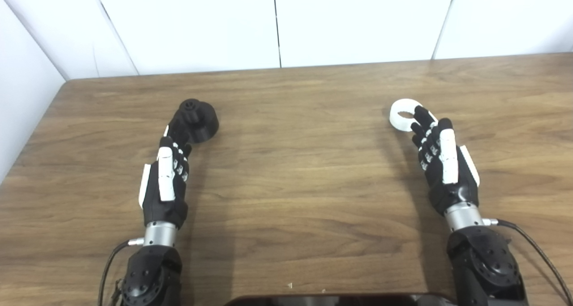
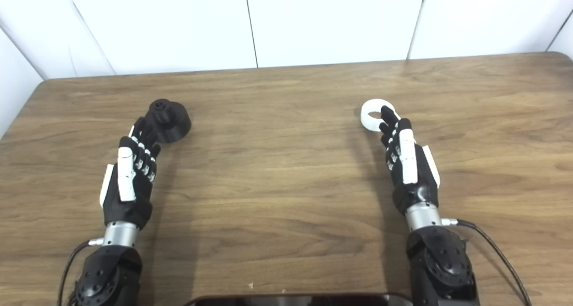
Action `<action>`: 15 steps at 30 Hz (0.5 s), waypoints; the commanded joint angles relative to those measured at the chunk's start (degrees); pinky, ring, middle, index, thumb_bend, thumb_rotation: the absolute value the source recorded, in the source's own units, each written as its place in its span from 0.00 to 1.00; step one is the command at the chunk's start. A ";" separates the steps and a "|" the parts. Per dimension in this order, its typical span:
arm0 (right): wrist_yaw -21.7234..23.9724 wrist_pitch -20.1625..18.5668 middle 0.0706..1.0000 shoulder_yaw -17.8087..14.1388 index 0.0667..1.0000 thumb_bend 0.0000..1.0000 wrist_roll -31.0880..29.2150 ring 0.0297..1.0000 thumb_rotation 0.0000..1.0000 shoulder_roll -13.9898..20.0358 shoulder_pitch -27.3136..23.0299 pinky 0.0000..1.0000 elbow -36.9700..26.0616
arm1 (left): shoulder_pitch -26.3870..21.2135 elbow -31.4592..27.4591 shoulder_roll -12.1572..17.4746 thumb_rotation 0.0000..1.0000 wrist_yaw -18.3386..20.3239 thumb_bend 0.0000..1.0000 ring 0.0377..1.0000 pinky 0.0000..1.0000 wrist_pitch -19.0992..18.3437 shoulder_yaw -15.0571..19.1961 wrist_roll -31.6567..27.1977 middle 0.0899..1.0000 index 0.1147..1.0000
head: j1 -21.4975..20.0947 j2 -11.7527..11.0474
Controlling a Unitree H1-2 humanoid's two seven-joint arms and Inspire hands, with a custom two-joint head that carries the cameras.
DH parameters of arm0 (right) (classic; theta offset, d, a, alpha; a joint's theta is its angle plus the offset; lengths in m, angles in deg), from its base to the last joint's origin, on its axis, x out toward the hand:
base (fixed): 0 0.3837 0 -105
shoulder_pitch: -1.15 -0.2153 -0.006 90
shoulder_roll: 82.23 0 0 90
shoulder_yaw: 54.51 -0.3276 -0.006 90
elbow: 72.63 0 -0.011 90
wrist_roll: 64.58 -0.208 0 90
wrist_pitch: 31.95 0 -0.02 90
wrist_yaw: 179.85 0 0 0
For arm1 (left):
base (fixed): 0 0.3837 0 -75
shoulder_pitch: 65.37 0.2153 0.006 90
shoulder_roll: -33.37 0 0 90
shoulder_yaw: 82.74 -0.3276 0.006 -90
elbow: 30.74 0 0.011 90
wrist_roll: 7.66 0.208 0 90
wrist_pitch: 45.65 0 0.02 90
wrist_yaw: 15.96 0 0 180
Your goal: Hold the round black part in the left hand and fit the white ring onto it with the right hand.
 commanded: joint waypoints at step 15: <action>1.18 1.52 0.95 -0.02 0.89 0.50 -0.36 0.96 1.00 0.39 -2.35 1.00 -1.22 | -1.56 -1.91 0.97 0.99 0.21 0.50 1.00 1.00 1.00 -0.62 0.71 1.00 0.98 | -0.16 -0.20</action>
